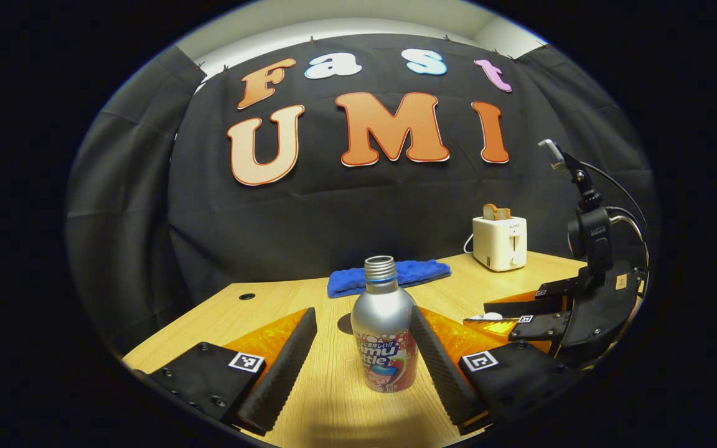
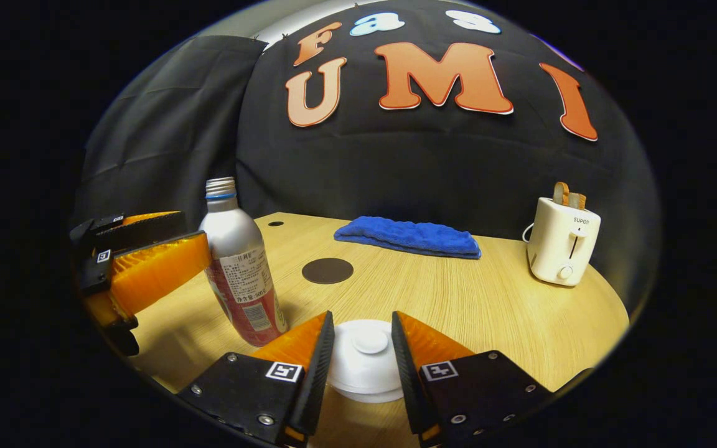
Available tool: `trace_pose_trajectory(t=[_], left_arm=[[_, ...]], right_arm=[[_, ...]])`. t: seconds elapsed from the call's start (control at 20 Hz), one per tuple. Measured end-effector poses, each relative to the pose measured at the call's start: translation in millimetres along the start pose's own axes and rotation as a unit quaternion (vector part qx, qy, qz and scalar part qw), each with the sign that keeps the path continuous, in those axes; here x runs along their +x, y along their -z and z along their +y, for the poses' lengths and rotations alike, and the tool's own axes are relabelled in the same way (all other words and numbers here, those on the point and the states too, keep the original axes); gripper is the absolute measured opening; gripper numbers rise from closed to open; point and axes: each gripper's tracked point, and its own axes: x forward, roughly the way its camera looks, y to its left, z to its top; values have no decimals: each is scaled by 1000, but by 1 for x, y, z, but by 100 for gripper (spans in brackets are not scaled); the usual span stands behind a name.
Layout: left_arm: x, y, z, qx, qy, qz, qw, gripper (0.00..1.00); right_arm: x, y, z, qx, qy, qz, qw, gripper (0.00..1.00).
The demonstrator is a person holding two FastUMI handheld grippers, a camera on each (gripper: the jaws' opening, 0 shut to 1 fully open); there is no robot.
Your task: Open the teacup lid with one hand, grasp the water bottle and pour water into the teacup with the other hand; after pouring, place the water bottle on the coaster and then close the teacup lid.
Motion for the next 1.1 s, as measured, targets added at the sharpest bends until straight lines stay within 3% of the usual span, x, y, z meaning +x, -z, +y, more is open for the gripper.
trace_pose_trajectory(t=[0.1, 0.25, 0.35, 0.6, 0.65, 0.7, 1.1], left_arm=[[1, 3, -3, -2, 2, 2, 1000, 99], [2, 7, -5, -3, 3, 6, 1000, 99], [2, 9, -7, -3, 4, 8, 1000, 99], [4, 21, -13, -7, 8, 22, 1000, 99], [6, 24, -15, -9, 10, 27, 1000, 94], [7, 28, -16, -11, 10, 31, 999, 99], [26, 61, -31, -32, 27, 83, 996, 99]], right_arm=[[0, -2, -2, 4, 1, -1, 1000, 50], [0, -2, -6, 0, 6, -1, 1000, 28], [0, -2, -7, 5, 6, 0, 1000, 25], [-12, -14, -8, 18, -3, -14, 1000, 23], [-16, -17, -12, 15, 2, -19, 1000, 22], [-20, -20, -15, 13, 5, -23, 1000, 23], [-56, -40, -45, 12, 29, -54, 998, 22]])
